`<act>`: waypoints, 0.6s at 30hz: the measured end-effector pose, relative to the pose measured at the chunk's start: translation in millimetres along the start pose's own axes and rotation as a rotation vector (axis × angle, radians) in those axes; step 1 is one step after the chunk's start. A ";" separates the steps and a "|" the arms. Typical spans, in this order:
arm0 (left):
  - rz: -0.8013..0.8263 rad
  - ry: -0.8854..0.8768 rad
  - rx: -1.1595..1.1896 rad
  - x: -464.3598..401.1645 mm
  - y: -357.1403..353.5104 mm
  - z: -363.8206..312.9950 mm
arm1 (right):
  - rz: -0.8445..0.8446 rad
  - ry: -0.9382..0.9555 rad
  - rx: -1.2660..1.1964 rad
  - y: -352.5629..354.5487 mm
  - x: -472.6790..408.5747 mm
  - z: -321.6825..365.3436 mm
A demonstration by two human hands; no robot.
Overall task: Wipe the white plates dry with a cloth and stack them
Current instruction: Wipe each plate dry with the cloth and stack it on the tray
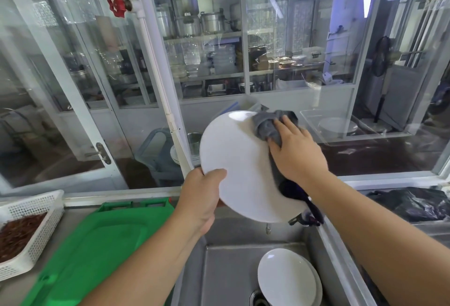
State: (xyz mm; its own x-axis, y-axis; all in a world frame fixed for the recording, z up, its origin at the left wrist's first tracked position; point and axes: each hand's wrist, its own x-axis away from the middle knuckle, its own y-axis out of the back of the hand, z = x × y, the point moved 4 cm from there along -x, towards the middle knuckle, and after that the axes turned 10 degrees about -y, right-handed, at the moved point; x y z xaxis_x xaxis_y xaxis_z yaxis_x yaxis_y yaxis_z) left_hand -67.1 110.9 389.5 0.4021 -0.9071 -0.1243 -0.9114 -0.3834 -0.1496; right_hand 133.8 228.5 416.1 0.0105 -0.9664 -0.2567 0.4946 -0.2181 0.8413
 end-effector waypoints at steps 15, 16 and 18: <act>-0.019 -0.032 -0.155 -9.2 14.6 17.1 | 0.245 -0.416 -0.296 -59.1 75.0 -63.8; 0.003 -0.044 -0.190 -10.5 15.8 17.5 | 0.265 -0.405 -0.259 -58.9 74.9 -64.7; 0.032 -0.058 -0.256 -9.7 17.6 16.4 | 0.312 -0.402 -0.232 -55.8 71.0 -66.4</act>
State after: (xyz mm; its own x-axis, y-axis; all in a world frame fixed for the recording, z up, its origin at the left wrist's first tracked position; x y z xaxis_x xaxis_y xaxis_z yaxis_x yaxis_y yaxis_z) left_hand -85.6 115.8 372.0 0.3705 -0.9108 -0.1819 -0.9133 -0.3929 0.1072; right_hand 164.6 181.1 319.3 -0.1229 -0.9660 0.2276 0.7002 0.0781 0.7097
